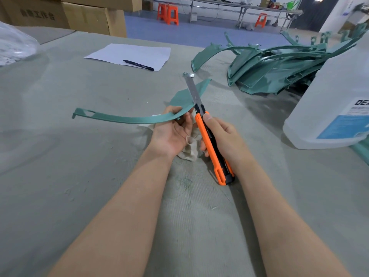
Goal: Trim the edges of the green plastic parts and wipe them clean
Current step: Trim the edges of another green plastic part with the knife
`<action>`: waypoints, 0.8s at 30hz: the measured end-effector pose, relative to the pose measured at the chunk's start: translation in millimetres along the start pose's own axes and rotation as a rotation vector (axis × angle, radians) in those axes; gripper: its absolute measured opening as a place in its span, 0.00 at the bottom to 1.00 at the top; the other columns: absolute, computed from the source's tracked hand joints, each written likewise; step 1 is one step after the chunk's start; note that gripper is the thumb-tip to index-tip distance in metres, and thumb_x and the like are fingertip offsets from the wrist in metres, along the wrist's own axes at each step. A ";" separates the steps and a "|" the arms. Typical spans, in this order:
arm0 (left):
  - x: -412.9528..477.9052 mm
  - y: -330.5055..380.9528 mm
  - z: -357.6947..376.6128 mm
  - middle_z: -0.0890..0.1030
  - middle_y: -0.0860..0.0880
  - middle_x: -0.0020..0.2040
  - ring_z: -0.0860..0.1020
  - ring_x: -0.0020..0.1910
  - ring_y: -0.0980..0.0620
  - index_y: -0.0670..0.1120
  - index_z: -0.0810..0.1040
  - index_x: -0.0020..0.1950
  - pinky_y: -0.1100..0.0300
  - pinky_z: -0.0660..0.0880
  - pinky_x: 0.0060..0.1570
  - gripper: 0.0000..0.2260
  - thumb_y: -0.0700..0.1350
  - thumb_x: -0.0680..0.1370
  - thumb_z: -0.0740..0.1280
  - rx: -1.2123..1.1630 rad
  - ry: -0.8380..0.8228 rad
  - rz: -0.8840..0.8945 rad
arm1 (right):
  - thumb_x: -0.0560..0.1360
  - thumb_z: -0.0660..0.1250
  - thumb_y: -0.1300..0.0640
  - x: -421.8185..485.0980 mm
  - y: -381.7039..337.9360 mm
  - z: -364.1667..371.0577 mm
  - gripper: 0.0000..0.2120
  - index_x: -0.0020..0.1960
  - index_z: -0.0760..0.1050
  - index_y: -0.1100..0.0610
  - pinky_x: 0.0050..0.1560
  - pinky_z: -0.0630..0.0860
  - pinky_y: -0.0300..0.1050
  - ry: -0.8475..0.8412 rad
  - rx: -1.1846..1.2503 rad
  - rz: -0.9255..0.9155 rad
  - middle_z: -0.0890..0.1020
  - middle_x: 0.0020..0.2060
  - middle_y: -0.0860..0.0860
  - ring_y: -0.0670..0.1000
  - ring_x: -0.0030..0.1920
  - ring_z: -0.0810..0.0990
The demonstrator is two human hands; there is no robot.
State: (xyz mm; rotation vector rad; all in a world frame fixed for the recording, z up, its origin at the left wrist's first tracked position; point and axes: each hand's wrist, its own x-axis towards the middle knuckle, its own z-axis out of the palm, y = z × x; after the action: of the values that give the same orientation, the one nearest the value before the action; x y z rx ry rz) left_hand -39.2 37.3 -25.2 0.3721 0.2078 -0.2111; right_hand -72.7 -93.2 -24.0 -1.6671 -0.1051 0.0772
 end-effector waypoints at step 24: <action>-9.2 15.1 -6.6 0.77 0.47 0.26 0.77 0.23 0.54 0.42 0.72 0.36 0.66 0.75 0.27 0.10 0.35 0.78 0.60 -0.022 0.063 0.120 | 0.79 0.63 0.44 -2.9 -9.2 23.3 0.17 0.40 0.78 0.56 0.28 0.75 0.40 -0.052 0.040 0.069 0.79 0.25 0.55 0.51 0.23 0.75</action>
State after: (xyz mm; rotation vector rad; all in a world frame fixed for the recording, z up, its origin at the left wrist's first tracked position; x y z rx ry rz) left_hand -45.4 55.1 -23.9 0.3682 0.2486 -0.0791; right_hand -78.5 -69.6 -17.2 -1.6289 -0.0846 0.1739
